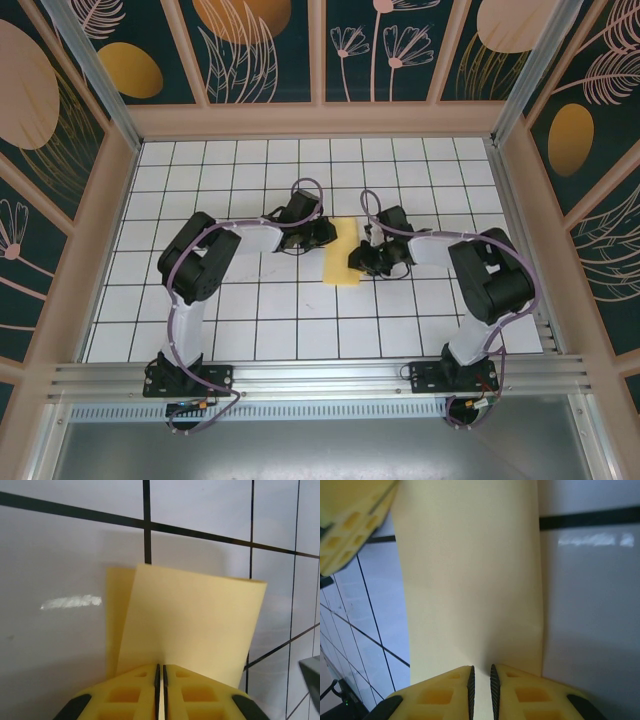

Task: Fold a paper plane with a square sheet of paper (pick it up from the middle)
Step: First fold in half a square sheet of paper at the center of the table.

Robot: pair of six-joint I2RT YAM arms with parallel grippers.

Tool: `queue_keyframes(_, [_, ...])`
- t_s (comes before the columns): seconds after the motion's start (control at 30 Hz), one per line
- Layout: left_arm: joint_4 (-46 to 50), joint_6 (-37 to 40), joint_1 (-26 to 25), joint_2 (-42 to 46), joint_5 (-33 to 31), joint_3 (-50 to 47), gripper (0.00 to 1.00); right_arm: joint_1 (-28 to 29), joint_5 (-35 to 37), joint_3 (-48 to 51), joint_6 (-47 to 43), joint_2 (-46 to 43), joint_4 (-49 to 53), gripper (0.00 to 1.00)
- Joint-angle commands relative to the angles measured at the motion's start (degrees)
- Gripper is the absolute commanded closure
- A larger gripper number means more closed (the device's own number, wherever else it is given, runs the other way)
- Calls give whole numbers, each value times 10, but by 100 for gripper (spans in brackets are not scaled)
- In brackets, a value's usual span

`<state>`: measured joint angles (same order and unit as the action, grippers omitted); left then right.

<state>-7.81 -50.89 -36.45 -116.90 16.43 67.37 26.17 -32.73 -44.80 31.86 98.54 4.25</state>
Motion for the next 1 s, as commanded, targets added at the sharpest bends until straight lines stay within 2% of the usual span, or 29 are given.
queue_keyframes(0.0, [-37, -13, 2, 69, -32, -33, 86, 21, 20, 20, 68, -15, -16, 82])
queue_keyframes(0.13, [-83, -45, 2, 119, -41, -104, 86, 27, 31, 25, 107, -26, -45, 82])
queue_keyframes(0.47, [-230, -127, -1, 137, 45, -230, 89, 27, 13, 21, 119, -7, -63, 82])
queue_keyframes(0.7, [-215, -135, -22, 105, 36, -223, 91, 28, -1, 13, 119, 5, -71, 82])
queue_keyframes(0.97, [-142, -123, -22, 81, 12, -209, 93, 16, -13, -6, 103, -11, -75, 82])
